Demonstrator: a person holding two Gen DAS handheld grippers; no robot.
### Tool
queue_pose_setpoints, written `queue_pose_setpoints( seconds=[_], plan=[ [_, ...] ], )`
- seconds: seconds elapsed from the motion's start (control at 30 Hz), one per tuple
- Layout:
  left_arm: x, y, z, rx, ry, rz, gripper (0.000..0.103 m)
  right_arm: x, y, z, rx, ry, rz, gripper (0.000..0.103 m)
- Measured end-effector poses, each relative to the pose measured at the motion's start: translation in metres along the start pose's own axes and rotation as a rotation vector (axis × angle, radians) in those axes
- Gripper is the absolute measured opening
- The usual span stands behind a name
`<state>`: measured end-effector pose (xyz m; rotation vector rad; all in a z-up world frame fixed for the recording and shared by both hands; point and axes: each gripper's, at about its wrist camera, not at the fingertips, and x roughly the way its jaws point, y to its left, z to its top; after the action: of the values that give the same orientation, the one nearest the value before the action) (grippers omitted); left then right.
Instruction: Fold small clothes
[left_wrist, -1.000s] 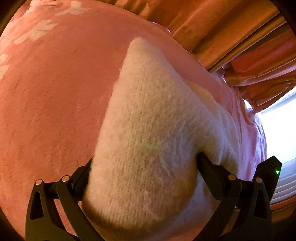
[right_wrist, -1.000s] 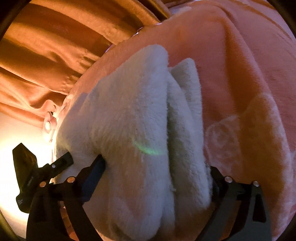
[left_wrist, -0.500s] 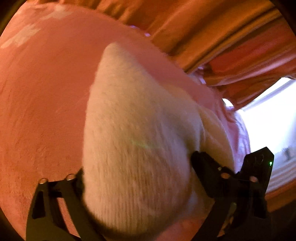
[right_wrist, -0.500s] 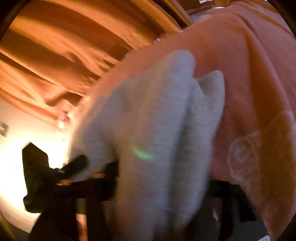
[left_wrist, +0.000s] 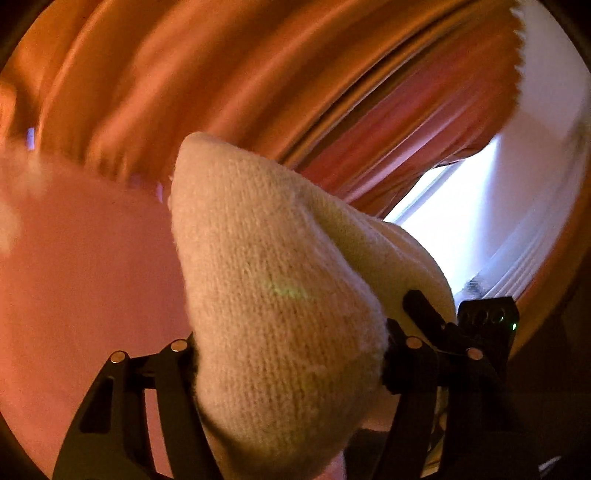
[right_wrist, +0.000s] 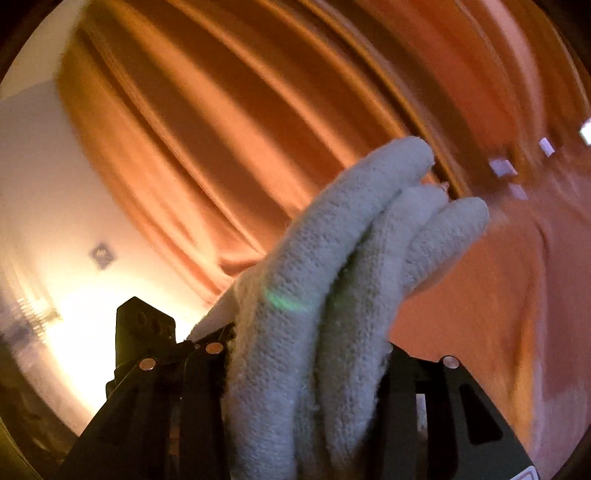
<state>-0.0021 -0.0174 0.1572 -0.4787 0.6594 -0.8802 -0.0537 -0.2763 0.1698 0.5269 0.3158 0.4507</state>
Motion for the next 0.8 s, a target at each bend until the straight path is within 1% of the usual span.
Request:
queue_pose_setpoints(
  seconds=[0.07, 0.1, 0.13, 0.17, 0.2, 0.23, 0.27, 0.3, 0.33, 0.37, 0.4, 0.43, 0.5, 0.57, 0.63, 0.7, 0.77, 0.8],
  plan=[
    [-0.025, -0.009, 0.018, 0.061, -0.06, 0.039, 0.066, 0.011, 0.021, 0.012, -0.059, -0.024, 0.041, 0.042],
    [-0.035, -0.008, 0.027, 0.089, -0.091, 0.075, 0.068, 0.024, 0.029, 0.017, -0.088, -0.031, 0.054, 0.043],
    [-0.04, -0.002, 0.032, 0.101, -0.106, 0.108, 0.072, 0.04, 0.033, 0.019, -0.1, -0.022, 0.067, 0.046],
    [-0.042, 0.006, 0.037, 0.108, -0.111, 0.143, 0.08, 0.058, 0.031, 0.019, -0.102, -0.006, 0.073, 0.052],
    [-0.04, 0.023, 0.038, 0.114, -0.122, 0.207, 0.083, 0.084, 0.023, 0.015, -0.088, 0.02, 0.067, 0.057],
    [-0.035, 0.042, 0.034, 0.123, -0.126, 0.289, 0.09, 0.106, 0.014, 0.007, -0.074, 0.055, 0.047, 0.066],
    [-0.031, 0.058, 0.028, 0.129, -0.114, 0.355, 0.093, 0.13, 0.0, -0.004, -0.061, 0.097, 0.005, 0.073],
    [-0.019, 0.086, 0.016, 0.128, -0.085, 0.451, 0.093, 0.162, -0.023, -0.026, -0.042, 0.176, -0.084, 0.074],
    [-0.009, 0.113, 0.001, 0.119, -0.043, 0.559, 0.092, 0.182, -0.039, -0.044, -0.035, 0.248, -0.163, 0.073],
    [-0.004, 0.131, -0.01, 0.099, -0.007, 0.621, 0.086, 0.197, -0.054, -0.064, -0.033, 0.314, -0.271, 0.062],
    [-0.001, 0.155, -0.027, 0.051, 0.042, 0.655, 0.084, 0.205, -0.067, -0.089, -0.039, 0.375, -0.365, 0.054],
    [-0.006, 0.168, -0.039, 0.011, 0.056, 0.644, 0.084, 0.206, -0.071, -0.104, -0.039, 0.402, -0.367, 0.05],
    [-0.019, 0.186, -0.056, -0.078, 0.033, 0.617, 0.084, 0.199, -0.072, -0.125, -0.024, 0.412, -0.325, 0.051],
    [-0.022, 0.192, -0.059, -0.11, 0.022, 0.601, 0.084, 0.199, -0.064, -0.131, -0.041, 0.411, -0.313, 0.051],
    [-0.016, 0.19, -0.057, -0.105, 0.022, 0.586, 0.085, 0.205, -0.053, -0.124, -0.068, 0.399, -0.281, 0.05],
    [0.0, 0.189, -0.053, -0.081, 0.032, 0.601, 0.085, 0.214, -0.042, -0.118, -0.104, 0.379, -0.267, 0.05],
    [0.013, 0.193, -0.05, -0.052, 0.036, 0.646, 0.092, 0.226, -0.044, -0.115, -0.126, 0.37, -0.271, 0.05],
    [0.024, 0.197, -0.051, -0.019, 0.051, 0.697, 0.092, 0.239, -0.049, -0.119, -0.136, 0.394, -0.295, 0.05]
  ],
)
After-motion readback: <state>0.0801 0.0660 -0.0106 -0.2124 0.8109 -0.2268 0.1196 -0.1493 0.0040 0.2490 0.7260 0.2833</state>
